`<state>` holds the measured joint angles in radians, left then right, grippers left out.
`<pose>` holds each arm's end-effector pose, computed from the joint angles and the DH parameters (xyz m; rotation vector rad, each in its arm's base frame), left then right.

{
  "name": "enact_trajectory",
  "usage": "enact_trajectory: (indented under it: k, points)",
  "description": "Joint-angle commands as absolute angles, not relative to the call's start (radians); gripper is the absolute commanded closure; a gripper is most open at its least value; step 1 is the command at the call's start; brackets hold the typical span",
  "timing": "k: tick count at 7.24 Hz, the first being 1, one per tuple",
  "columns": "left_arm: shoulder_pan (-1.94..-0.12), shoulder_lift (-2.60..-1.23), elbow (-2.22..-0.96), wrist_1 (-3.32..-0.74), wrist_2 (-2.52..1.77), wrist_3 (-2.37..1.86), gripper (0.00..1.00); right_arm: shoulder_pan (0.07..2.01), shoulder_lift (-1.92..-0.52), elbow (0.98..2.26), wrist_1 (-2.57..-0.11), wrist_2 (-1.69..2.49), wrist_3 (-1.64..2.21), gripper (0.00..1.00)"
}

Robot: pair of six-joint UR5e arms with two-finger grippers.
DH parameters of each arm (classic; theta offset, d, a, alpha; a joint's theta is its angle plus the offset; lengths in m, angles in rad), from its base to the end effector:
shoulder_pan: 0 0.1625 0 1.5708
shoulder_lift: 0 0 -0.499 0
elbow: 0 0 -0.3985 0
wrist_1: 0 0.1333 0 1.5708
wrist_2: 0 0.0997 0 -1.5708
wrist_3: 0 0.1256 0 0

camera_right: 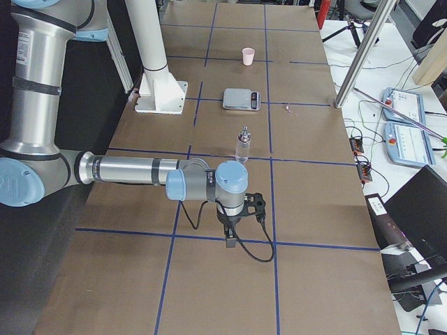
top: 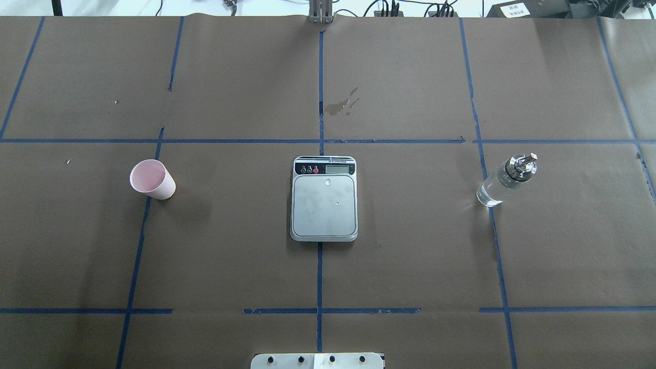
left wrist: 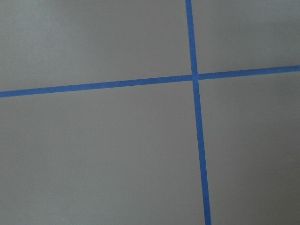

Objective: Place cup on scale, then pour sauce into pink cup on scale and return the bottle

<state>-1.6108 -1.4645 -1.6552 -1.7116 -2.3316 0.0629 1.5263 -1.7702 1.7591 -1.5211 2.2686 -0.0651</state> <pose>-0.0649 -0.4530 0.7459 0.1521 0.7531 0.0670 0.0346 -0.4049 0.7484 0.0442 -0.6977 -0.1186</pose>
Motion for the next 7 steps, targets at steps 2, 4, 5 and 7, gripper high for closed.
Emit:
enact_trajectory:
  k: [2,4,5,7]
  points:
    - [-1.611,-1.463,-1.654,-1.789,-2.332,0.066,0.0,1.526,-1.77,1.764,-1.517,2.276,-0.072,0.0]
    - [-1.608,-1.463,-1.638,-1.876,-2.321,0.063,0.0,1.526,-1.769,1.766,-1.516,2.281,-0.075,0.0]
    - [-1.6,-1.465,-1.64,-1.917,-2.33,0.051,0.0,1.525,-1.769,1.76,-1.516,2.278,-0.058,0.0]
    - [-1.6,-1.508,-1.617,-2.148,-2.321,0.051,0.0,1.525,-1.722,1.764,-1.395,2.266,-0.061,0.0]
